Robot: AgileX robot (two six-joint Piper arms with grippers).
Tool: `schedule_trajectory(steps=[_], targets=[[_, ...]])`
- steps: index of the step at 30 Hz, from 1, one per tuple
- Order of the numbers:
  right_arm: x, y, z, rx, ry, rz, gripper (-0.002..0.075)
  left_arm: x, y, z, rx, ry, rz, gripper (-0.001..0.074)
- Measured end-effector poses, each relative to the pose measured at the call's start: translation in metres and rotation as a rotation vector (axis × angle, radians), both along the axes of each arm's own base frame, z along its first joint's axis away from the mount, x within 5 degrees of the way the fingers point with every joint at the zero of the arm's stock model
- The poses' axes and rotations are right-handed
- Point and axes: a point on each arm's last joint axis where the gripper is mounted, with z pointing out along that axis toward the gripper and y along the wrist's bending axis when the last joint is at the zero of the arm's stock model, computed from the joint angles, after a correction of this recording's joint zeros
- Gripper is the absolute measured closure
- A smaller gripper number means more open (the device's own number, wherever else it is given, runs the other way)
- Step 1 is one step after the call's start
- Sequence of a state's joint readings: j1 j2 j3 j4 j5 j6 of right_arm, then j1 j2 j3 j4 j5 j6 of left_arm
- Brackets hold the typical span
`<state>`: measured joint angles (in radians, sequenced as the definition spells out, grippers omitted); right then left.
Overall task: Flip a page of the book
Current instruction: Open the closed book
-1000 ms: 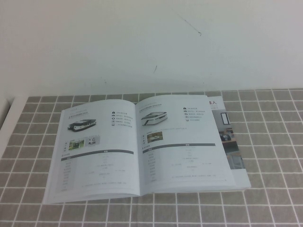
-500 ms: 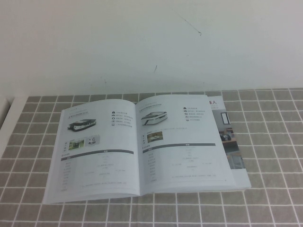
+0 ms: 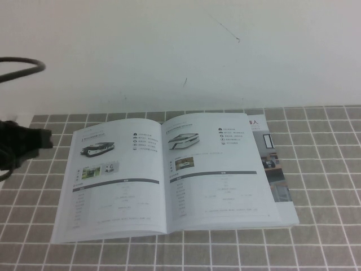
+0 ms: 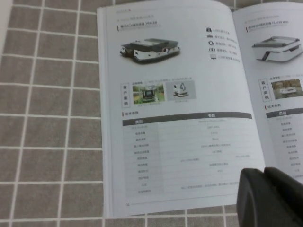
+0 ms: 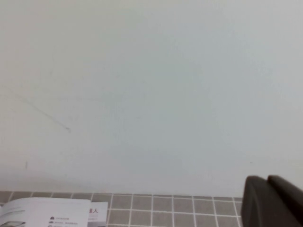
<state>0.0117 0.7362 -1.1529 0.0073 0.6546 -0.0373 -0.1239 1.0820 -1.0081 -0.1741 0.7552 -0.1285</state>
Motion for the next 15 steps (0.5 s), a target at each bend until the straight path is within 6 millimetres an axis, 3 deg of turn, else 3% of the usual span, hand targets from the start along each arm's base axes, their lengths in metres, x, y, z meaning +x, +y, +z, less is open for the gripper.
schedule_trajectory(steps=[6,12,15], targets=[[0.021,0.010,-0.014,0.026,0.141,0.078,0.0728,0.028,-0.009,-0.025,-0.031,0.083,-0.047,0.0738],[0.070,0.025,-0.060,0.052,0.530,0.186,0.0728,0.053,-0.016,-0.052,-0.034,0.147,-0.091,0.0738],[0.095,0.035,-0.080,0.062,0.637,0.295,0.0728,0.065,-0.022,-0.065,-0.093,0.175,-0.098,0.0738]])
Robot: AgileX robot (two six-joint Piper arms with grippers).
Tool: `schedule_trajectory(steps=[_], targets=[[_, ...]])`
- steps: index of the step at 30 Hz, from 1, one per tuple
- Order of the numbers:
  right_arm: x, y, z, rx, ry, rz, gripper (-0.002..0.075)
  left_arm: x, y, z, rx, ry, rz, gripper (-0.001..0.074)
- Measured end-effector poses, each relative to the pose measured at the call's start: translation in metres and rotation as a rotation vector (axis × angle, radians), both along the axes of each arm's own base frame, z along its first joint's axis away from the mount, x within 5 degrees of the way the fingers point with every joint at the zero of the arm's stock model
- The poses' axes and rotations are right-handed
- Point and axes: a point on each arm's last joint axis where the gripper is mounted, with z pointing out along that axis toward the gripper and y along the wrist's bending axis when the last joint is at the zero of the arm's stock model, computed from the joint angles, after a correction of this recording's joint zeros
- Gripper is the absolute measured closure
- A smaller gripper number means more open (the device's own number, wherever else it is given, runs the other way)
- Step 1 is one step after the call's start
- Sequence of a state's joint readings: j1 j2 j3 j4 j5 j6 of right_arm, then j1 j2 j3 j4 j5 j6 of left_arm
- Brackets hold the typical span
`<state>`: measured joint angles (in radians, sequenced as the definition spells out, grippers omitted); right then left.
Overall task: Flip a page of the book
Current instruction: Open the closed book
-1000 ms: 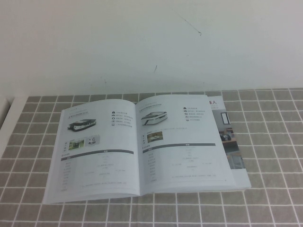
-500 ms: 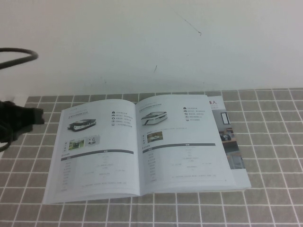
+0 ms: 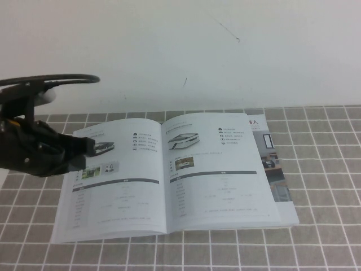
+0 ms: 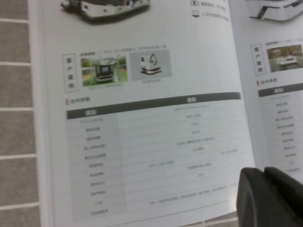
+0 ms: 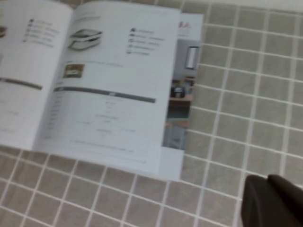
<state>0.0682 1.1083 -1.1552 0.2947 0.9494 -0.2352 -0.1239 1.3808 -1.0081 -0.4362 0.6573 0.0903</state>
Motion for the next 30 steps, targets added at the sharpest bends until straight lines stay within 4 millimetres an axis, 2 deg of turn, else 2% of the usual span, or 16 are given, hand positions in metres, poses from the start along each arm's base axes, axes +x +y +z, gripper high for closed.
schedule_trajectory(steps=[3,7,10,15,21,25,30], targets=[[0.024,0.013,-0.015,0.071,0.028,0.124,0.0728,0.008,-0.009,-0.010,-0.058,0.010,-0.066,0.0738],[0.057,0.034,-0.040,0.201,0.058,0.284,0.0728,0.018,-0.021,-0.018,-0.125,-0.057,-0.216,0.0738],[0.076,0.048,-0.059,0.229,0.063,0.340,0.0727,0.026,-0.027,-0.025,-0.176,-0.077,-0.253,0.0738],[0.093,0.068,-0.089,0.204,0.100,0.392,0.0682,0.038,-0.029,-0.046,-0.174,-0.036,-0.268,0.0738],[0.111,0.086,-0.126,0.182,0.162,0.398,0.0560,0.060,-0.031,-0.075,-0.140,0.035,-0.291,0.0738],[0.124,0.087,-0.151,0.156,0.189,0.378,0.0526,0.073,-0.033,-0.099,-0.116,0.096,-0.326,0.0738],[0.136,0.087,-0.181,0.127,0.229,0.349,0.0519,0.078,-0.034,-0.137,-0.113,0.207,-0.346,0.0738]])
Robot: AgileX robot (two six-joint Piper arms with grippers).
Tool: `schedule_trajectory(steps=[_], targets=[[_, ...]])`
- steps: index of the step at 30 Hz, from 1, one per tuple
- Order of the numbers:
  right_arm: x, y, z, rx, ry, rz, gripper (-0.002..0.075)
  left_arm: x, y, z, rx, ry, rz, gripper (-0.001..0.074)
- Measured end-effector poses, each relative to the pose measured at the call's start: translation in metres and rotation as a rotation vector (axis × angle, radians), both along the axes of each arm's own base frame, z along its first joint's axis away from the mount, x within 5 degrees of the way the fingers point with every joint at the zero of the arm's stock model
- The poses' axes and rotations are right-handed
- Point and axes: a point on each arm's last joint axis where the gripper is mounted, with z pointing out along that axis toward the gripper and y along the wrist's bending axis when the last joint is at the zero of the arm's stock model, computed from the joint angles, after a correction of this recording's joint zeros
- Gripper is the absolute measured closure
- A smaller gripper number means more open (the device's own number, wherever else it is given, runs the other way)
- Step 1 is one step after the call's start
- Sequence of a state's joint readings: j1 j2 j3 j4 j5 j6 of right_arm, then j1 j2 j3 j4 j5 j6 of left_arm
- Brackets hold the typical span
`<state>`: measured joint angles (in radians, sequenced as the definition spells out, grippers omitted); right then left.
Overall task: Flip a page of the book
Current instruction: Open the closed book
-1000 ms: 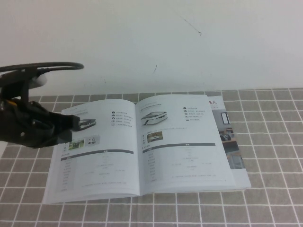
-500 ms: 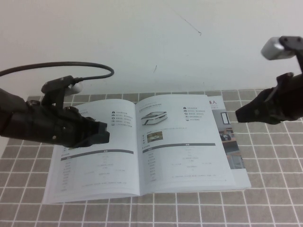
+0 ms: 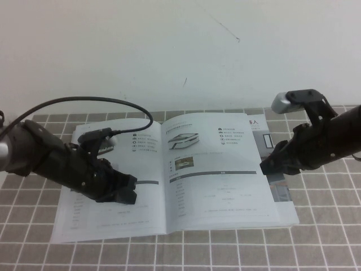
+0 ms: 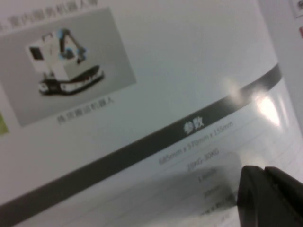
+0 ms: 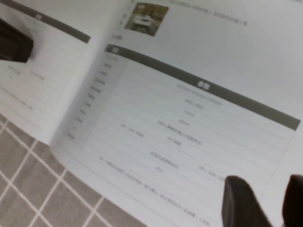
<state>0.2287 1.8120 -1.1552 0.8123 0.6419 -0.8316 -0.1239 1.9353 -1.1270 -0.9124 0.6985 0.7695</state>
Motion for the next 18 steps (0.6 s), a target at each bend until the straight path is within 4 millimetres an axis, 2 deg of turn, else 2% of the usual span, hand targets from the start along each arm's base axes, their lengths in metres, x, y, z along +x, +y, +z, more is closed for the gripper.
schedule_trajectory(steps=[3,8,14,18], targets=[[0.005,0.000,-0.014,-0.018,0.014,-0.015,0.0517,0.001,0.000,-0.012,0.008,0.035,-0.010,0.0738],[0.012,-0.002,-0.031,-0.042,0.019,-0.041,0.0515,0.001,0.000,-0.014,0.016,0.039,-0.025,0.0738],[0.017,-0.003,-0.046,-0.064,0.026,-0.062,0.0438,0.001,0.000,-0.013,0.017,0.038,-0.027,0.0738],[0.018,-0.002,-0.051,-0.056,0.040,-0.074,0.0419,0.001,0.000,-0.013,0.018,0.038,-0.027,0.0738]])
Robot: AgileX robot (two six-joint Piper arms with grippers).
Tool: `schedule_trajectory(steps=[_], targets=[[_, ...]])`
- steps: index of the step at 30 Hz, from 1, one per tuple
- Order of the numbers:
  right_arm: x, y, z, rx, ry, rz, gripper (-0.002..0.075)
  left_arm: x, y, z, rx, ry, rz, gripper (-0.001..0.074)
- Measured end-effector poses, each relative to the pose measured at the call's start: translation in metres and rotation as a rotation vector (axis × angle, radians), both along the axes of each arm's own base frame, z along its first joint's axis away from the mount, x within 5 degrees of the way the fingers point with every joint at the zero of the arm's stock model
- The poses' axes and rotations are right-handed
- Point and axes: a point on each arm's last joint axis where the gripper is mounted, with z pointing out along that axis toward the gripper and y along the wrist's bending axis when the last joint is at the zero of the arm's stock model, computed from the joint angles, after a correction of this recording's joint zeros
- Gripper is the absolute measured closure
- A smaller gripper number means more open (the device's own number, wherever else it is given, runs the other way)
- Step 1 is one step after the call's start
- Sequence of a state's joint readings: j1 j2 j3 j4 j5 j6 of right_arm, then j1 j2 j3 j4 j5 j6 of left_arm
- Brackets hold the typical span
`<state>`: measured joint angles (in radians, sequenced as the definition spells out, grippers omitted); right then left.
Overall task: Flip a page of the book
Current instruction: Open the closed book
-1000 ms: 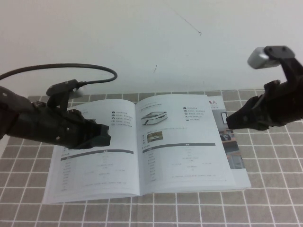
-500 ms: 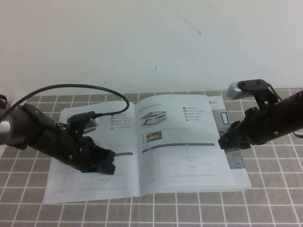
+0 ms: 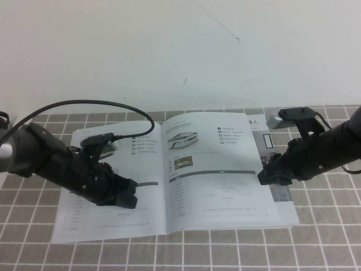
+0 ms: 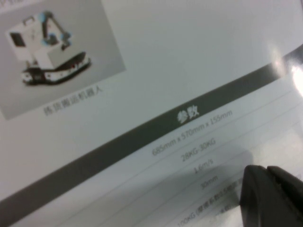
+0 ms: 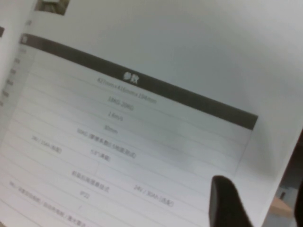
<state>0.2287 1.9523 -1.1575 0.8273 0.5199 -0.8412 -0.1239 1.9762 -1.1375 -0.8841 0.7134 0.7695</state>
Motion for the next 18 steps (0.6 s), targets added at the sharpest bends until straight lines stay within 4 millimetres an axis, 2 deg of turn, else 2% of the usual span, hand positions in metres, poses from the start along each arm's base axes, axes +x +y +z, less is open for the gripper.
schedule_trajectory(steps=[9,18], targets=[[0.002,0.002,-0.003,0.026,-0.002,-0.013,0.0412,0.000,0.000,0.000,0.000,-0.001,-0.002,0.0738],[0.003,0.004,-0.018,0.050,0.047,-0.035,0.0411,0.000,0.000,0.000,0.000,0.000,-0.002,0.0738]])
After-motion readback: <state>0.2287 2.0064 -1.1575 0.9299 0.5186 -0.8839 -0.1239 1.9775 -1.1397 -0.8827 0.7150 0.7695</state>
